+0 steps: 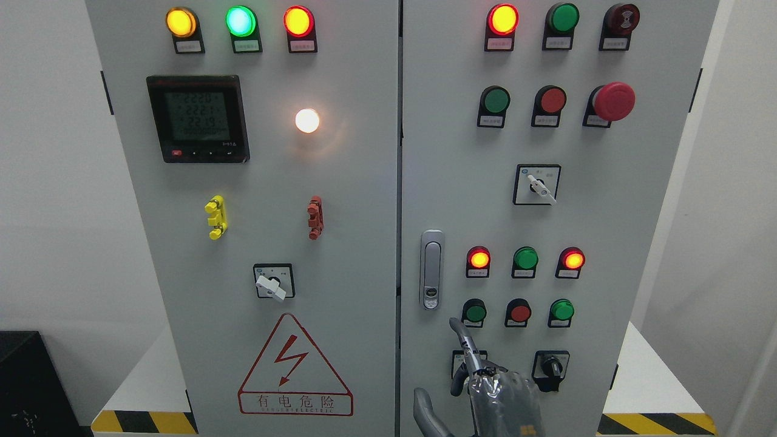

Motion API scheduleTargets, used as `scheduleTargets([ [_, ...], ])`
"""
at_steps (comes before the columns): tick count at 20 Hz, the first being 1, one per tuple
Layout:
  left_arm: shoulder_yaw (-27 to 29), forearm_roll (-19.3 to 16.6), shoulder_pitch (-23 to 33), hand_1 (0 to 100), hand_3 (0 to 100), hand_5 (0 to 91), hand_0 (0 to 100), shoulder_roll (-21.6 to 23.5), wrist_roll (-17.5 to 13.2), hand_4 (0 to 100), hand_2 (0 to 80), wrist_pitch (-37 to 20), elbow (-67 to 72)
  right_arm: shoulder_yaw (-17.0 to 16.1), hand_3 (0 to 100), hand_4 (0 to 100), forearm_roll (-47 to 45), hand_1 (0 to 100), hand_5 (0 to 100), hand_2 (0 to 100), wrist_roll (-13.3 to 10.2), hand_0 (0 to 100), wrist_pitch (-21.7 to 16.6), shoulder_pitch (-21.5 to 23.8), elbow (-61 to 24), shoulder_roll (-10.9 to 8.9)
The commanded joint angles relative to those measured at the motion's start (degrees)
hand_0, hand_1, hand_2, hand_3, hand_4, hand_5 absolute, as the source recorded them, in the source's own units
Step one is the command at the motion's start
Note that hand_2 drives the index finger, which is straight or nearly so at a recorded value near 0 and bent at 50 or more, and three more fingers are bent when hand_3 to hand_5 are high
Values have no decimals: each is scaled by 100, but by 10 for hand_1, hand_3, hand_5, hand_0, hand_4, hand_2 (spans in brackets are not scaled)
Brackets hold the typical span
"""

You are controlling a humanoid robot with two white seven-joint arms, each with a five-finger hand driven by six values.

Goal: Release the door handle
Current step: 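Raise the right hand up toward the silver door handle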

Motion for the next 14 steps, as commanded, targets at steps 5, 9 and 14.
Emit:
scheduleTargets([
  [5,-123,0,0,0,90,0,0,0,3,13,21,1,-114,266,1000,949,1041,362,978,0,22,366,98,-749,891,16],
  [9,-123,0,0,0,91,0,0,0,3,12,22,1,-114,275,1000,942,1200,348,979,0,58,368,387,-846,1015,16],
  [14,-123,0,0,0,88,0,0,0,3,13,22,1,-114,266,1000,932,1261,341,977,0,58,370,695,-873,1103,7],
])
